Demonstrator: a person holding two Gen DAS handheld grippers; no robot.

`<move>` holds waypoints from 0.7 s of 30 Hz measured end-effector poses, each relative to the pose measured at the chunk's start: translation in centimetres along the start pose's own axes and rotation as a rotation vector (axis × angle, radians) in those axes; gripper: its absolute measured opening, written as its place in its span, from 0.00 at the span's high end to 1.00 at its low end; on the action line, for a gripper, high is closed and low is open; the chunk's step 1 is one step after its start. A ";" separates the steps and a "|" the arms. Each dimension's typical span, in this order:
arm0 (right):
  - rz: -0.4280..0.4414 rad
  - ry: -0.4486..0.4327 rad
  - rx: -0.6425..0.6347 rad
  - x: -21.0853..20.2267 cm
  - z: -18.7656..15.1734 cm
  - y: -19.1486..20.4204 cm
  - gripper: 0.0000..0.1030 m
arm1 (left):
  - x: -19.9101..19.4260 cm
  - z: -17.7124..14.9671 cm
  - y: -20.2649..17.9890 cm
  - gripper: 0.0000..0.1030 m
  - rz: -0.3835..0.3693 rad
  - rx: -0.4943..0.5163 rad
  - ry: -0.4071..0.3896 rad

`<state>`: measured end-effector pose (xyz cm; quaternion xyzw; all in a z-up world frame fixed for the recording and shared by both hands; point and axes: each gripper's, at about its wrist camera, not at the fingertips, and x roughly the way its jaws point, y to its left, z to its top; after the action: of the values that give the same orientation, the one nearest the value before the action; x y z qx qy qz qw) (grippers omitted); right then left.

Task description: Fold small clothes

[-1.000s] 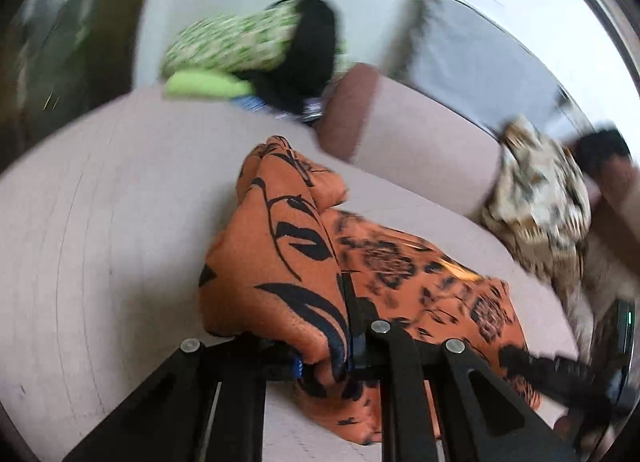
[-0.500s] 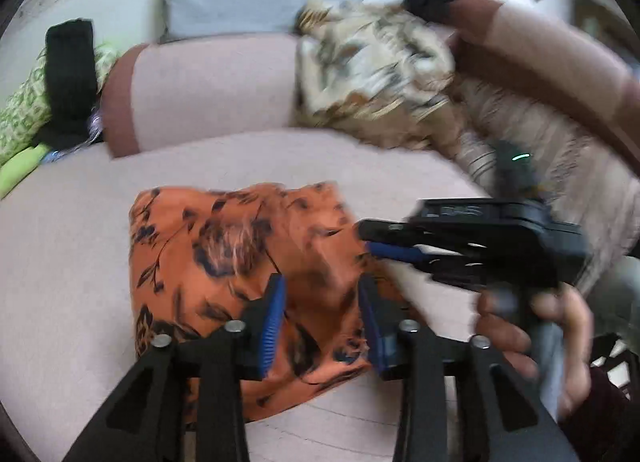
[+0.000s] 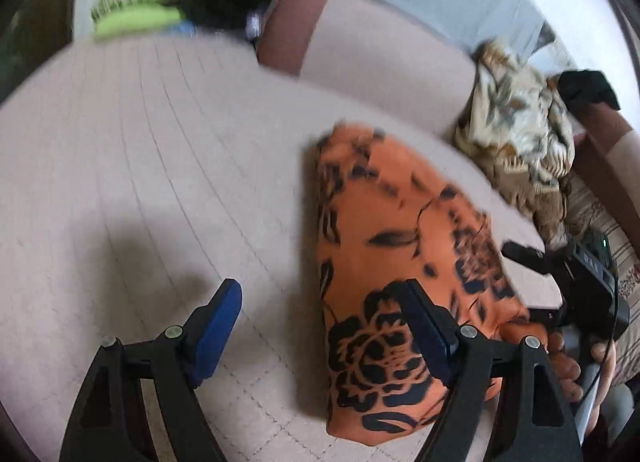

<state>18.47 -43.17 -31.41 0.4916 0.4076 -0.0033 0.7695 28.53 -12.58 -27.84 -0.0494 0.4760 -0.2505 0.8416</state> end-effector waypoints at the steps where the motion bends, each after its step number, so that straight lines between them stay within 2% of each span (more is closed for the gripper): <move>1: -0.020 -0.006 -0.023 0.6 -0.3 0.5 0.23 | 0.5 -0.2 -0.1 0.21 -0.007 0.007 0.018; 2: -0.032 -0.009 -0.048 1.0 -0.7 1.1 0.25 | 0.6 -0.3 -0.2 0.21 -0.007 0.015 0.017; 4: -0.041 0.026 -0.098 2.0 -1.8 2.2 0.38 | 0.7 -0.3 -0.6 0.21 -0.007 0.032 0.012; 5: -0.060 0.030 -0.128 2.3 -2.4 2.7 0.54 | 0.6 -0.3 -0.8 0.21 -0.015 0.039 0.012; 6: -0.075 0.018 -0.174 2.3 -2.9 3.4 0.75 | 0.7 -0.2 -0.8 0.21 -0.023 0.042 0.009; 10: -0.068 -0.133 -0.324 -0.8 -4.1 6.7 0.79 | 0.5 0.0 -1.7 0.21 -0.049 0.068 -0.015; 13: -0.060 -0.260 -0.368 -4.4 -4.5 7.6 0.80 | 0.4 -0.2 -3.1 0.21 -0.067 0.121 -0.041; 15: -0.080 -0.328 -0.367 -6.6 -4.6 6.8 0.80 | 0.4 -0.5 -4.0 0.21 -0.076 0.153 -0.047; 16: -0.093 -0.325 -0.348 -7.1 -4.4 5.9 0.80 | 0.8 -0.8 -4.6 0.21 -0.067 0.174 -0.039; 17: -0.106 -0.276 -0.314 -6.7 -3.8 4.6 0.79 | 1.2 -0.9 -5.0 0.21 -0.050 0.189 -0.029; 19: -0.145 -0.078 -0.184 -4.0 -2.5 0.9 0.76 | 2.6 -1.4 -5.8 0.20 0.021 0.233 0.011; 21: -0.214 0.008 -0.066 -2.6 -2.0 -1.6 0.68 | 3.1 -1.8 -6.2 0.20 0.026 0.257 0.030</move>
<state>14.81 -43.52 -31.31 0.4197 0.4606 -0.0699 0.7790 26.01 -19.13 -29.22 0.0688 0.4528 -0.2994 0.8370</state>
